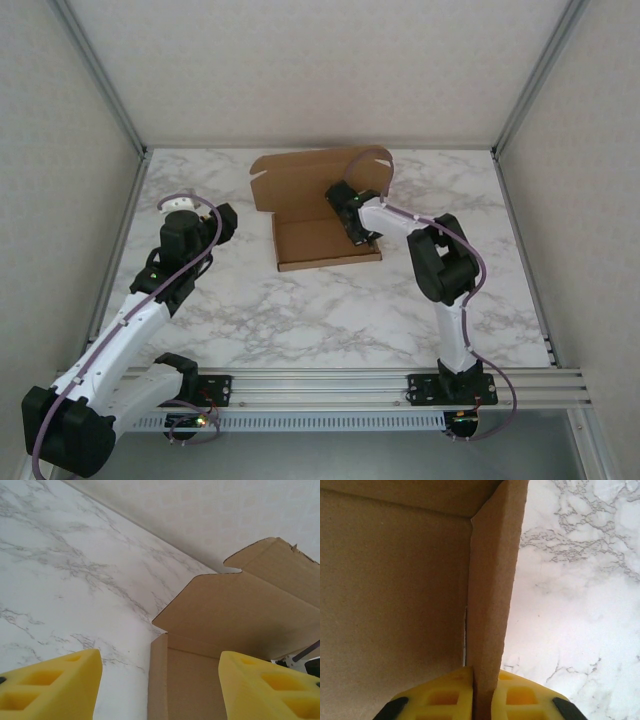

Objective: Fold the paper box

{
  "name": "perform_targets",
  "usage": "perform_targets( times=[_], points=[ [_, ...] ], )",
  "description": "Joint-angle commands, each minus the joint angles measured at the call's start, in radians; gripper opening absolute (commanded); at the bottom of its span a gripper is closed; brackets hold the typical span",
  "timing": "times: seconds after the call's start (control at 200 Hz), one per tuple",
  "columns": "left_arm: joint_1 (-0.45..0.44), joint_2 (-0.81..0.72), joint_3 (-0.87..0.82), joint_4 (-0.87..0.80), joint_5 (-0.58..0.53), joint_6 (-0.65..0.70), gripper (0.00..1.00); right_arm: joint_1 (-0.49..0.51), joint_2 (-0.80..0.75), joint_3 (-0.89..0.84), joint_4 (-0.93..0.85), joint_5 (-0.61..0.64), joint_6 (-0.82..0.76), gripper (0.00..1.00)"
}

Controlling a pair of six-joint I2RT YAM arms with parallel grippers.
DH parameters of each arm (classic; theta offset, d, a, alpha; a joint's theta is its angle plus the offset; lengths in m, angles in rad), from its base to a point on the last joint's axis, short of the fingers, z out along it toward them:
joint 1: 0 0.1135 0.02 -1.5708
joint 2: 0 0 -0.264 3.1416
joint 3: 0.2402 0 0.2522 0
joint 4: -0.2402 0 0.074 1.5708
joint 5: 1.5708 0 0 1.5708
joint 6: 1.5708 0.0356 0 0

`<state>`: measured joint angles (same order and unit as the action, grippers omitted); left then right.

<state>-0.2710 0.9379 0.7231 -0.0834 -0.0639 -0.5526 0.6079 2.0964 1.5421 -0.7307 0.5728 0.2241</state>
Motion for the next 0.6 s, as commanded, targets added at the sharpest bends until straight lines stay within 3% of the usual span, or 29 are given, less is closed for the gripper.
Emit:
perform_targets(
  times=[0.0,0.12,0.24,0.421,0.591],
  points=[
    [0.005,0.007,-0.012,0.026,0.005,0.015,0.63,0.000,-0.023,-0.022,-0.038,-0.022,0.004,0.20],
    [0.004,0.028,-0.003,0.002,0.008,0.025,0.63,-0.015,-0.129,-0.098,0.045,-0.200,0.048,0.36],
    [0.001,0.083,0.005,-0.023,0.044,0.010,0.58,-0.028,-0.228,-0.203,0.136,-0.362,0.099,0.46],
    [-0.015,0.247,0.027,-0.028,0.108,-0.003,0.53,-0.039,-0.379,-0.333,0.220,-0.402,0.158,0.62],
    [-0.063,0.435,0.114,-0.049,0.108,0.016,0.56,-0.064,-0.435,-0.396,0.270,-0.404,0.179,0.63]
  ],
)
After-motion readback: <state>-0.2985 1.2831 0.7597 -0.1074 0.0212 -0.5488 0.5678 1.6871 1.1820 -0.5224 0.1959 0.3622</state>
